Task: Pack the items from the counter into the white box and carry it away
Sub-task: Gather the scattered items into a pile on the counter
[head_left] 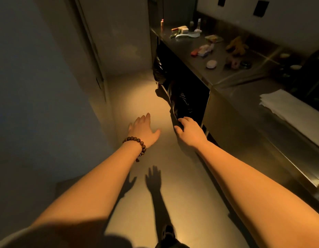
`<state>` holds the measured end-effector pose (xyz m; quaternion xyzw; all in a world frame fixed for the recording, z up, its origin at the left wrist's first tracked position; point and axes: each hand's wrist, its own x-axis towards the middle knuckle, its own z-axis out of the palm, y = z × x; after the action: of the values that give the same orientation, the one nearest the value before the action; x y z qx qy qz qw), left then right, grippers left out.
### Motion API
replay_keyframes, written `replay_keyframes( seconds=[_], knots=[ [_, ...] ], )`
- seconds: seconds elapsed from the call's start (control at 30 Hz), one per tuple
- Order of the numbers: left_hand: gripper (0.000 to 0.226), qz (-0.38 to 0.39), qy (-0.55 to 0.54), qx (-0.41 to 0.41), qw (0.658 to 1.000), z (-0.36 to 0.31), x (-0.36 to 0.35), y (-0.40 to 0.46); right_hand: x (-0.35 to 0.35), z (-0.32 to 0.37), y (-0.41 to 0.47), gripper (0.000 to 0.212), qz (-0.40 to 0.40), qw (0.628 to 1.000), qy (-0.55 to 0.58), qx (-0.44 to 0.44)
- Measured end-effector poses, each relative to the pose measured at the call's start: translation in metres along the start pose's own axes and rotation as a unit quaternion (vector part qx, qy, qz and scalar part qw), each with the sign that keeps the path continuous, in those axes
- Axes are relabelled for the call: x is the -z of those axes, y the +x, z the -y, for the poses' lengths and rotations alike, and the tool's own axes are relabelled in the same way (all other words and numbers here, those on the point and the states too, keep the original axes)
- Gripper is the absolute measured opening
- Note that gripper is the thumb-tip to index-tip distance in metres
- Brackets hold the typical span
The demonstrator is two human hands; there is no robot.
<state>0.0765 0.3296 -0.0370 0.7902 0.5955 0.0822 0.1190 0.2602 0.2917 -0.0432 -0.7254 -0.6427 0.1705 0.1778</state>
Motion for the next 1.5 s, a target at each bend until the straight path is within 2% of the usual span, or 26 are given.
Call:
replay_keyframes(
  seconds=[0.27, 0.6, 0.83, 1.07, 1.37, 1.5],
  knots=[
    [0.076, 0.002, 0.001, 0.029, 1.000, 0.015, -0.005, 0.114, 0.004, 0.000, 0.112, 0.051, 0.005, 1.000, 0.005, -0.002],
    [0.075, 0.006, 0.006, 0.033, 0.999, 0.062, -0.016, 0.287, -0.035, -0.001, 0.290, 0.048, -0.020, 0.999, -0.007, -0.029],
    [0.075, 0.020, 0.016, -0.022, 0.999, 0.097, -0.002, 0.447, -0.025, 0.017, 0.444, 0.045, -0.045, 0.997, -0.010, -0.061],
    [0.078, -0.001, -0.002, -0.072, 0.997, 0.116, 0.024, 0.590, 0.007, 0.037, 0.571, 0.045, -0.048, 0.996, -0.002, -0.074],
    [0.075, -0.004, -0.014, -0.133, 0.991, 0.104, 0.010, 0.739, 0.004, -0.002, 0.703, 0.048, -0.062, 0.990, 0.042, -0.123],
    [0.076, 0.005, -0.007, -0.161, 0.987, 0.085, 0.001, 0.820, 0.010, -0.033, 0.775, 0.041, -0.087, 0.986, 0.058, -0.132]
  ],
)
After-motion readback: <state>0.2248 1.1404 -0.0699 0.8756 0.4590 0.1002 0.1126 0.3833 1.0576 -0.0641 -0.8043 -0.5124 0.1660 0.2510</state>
